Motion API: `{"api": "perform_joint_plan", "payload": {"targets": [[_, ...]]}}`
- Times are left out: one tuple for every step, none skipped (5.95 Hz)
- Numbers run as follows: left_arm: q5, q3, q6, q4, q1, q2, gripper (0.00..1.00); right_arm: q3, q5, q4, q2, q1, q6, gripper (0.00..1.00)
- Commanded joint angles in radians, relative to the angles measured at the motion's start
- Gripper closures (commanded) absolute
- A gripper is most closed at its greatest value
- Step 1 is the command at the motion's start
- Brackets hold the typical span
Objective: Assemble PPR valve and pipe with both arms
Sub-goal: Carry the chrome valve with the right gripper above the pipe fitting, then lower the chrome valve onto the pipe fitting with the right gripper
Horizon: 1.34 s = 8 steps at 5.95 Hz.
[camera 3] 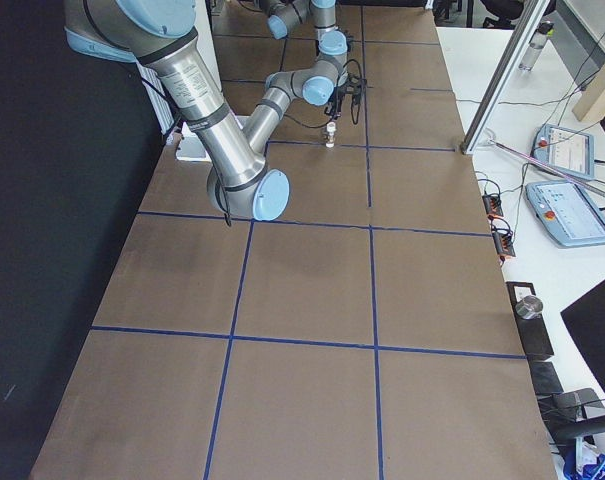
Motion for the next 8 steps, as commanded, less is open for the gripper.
{"api": "perform_joint_plan", "payload": {"targets": [[0.001, -0.004, 0.0, -0.004, 0.0, 0.009, 0.07, -0.056, -0.035, -0.006, 0.031, -0.032, 0.033, 1.0], [0.001, -0.004, 0.0, -0.005, 0.0, 0.009, 0.07, -0.088, -0.039, -0.006, 0.049, -0.038, 0.047, 1.0], [0.001, -0.004, 0.0, -0.005, 0.0, 0.009, 0.07, -0.097, -0.04, -0.008, 0.049, -0.041, 0.047, 1.0], [0.001, -0.004, -0.002, -0.005, 0.001, 0.009, 0.07, -0.103, -0.063, -0.008, 0.049, -0.055, 0.047, 1.0], [0.001, -0.004, -0.002, -0.005, 0.001, 0.007, 0.07, -0.103, -0.066, -0.008, 0.046, -0.056, 0.046, 1.0], [0.001, -0.004, -0.002, -0.005, 0.001, 0.007, 0.07, -0.105, -0.066, -0.008, 0.046, -0.063, 0.046, 1.0], [0.001, -0.004, -0.002, -0.005, 0.001, 0.007, 0.07, -0.105, -0.066, -0.008, 0.048, -0.063, 0.046, 1.0], [0.001, -0.003, -0.002, -0.005, 0.003, 0.007, 0.07, -0.107, -0.068, -0.008, 0.049, -0.063, 0.046, 1.0]]}}
